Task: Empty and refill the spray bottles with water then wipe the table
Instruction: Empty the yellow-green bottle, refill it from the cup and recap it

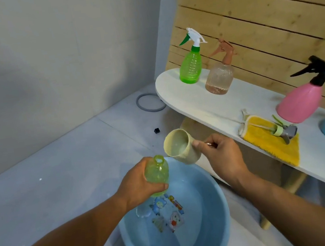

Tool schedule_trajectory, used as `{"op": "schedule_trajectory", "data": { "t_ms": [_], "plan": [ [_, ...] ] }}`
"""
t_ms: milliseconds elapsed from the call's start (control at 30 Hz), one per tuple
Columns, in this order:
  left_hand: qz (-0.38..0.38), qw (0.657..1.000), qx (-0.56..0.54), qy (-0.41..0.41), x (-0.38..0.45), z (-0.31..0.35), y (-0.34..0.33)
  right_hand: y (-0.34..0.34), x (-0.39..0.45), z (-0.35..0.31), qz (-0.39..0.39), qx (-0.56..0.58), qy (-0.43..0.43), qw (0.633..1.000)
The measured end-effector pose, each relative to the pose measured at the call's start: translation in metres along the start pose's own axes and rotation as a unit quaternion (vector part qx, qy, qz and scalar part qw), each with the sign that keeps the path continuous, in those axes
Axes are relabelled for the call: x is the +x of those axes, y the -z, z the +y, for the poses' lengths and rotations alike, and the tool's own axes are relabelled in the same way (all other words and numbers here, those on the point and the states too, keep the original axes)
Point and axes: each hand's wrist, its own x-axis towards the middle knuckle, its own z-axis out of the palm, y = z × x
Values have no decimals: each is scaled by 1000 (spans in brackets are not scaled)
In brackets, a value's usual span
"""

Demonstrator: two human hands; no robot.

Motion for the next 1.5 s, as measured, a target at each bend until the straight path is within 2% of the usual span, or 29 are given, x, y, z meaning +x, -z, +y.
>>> {"op": "schedule_trajectory", "data": {
  "t_ms": [167, 300, 533, 767, 967, 1133, 1233, 1300, 1500],
  "plan": [
    [16, 999, -26, 15, 3, -22, -5, -43, 6, 68, -67, -16, -132, 989],
    [7, 999, -31, 24, 6, -39, -6, -80, 9, 116, -103, -61, -172, 978],
    [5, 999, -27, 32, 16, -62, -2, -117, 13, 164, -146, -222, -111, 958],
    [2, 1000, -13, 20, 18, -72, 8, -152, -1, 169, -234, -363, -33, 901],
    [7, 1000, -8, 17, 21, -74, 15, -184, -20, 156, -271, -301, -39, 914],
    [19, 1000, -3, 10, 15, -68, 23, -181, -21, 136, -202, -95, -134, 965],
    [26, 1000, -8, 5, 11, -62, 25, -165, -18, 130, -158, 33, -217, 963],
    [33, 999, -10, 4, 6, -59, 24, -153, -17, 126, -141, 76, -248, 955],
    [43, 999, -29, -12, -8, -42, 20, -98, -11, 92, -106, 154, -240, 953]
  ]
}}
